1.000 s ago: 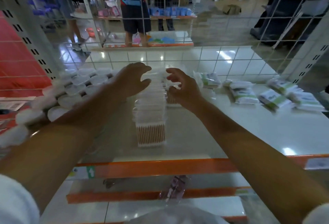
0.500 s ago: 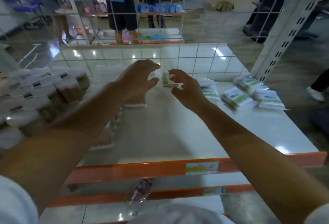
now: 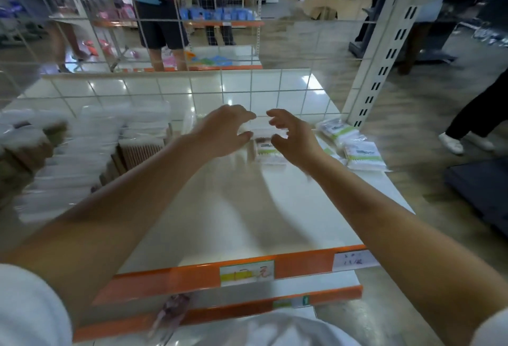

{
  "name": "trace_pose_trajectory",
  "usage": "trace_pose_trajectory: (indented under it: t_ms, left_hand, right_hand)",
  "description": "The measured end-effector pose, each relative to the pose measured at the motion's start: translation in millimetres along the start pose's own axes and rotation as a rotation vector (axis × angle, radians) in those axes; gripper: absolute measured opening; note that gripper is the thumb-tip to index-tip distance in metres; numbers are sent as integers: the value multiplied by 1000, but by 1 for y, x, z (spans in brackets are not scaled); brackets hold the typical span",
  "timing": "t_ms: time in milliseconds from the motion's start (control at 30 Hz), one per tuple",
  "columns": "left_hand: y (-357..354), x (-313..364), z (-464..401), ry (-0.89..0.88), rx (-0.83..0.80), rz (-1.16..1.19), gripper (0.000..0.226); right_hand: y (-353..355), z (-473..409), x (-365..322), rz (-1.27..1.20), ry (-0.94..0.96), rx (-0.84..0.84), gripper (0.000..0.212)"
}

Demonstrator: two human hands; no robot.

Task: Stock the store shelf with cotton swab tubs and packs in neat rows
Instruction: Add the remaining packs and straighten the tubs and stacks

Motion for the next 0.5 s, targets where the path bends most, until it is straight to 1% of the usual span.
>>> trace_pose_trajectory:
  t_ms: [200, 400, 500]
  left_hand:
    - [-29, 1, -19, 38, -81, -54, 47]
    - [-38, 1, -33, 53, -133, -202, 51]
    - [-41, 0, -34, 74, -149, -290, 46]
  right_hand:
    - [10, -18, 16, 165, -5, -53, 52]
    - [-11, -40, 22, 463, 27, -254, 59]
    - [-26, -46, 31, 593, 53, -310, 57]
Point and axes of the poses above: each hand's wrist, its own z-axis away from the middle knuckle, its own y-axis out of the back of the hand, x = y × z, the point moved 8 cm from there along -z, towards the middle knuckle, and after that the axes turned 6 degrees about y, right-handed, at the moved point
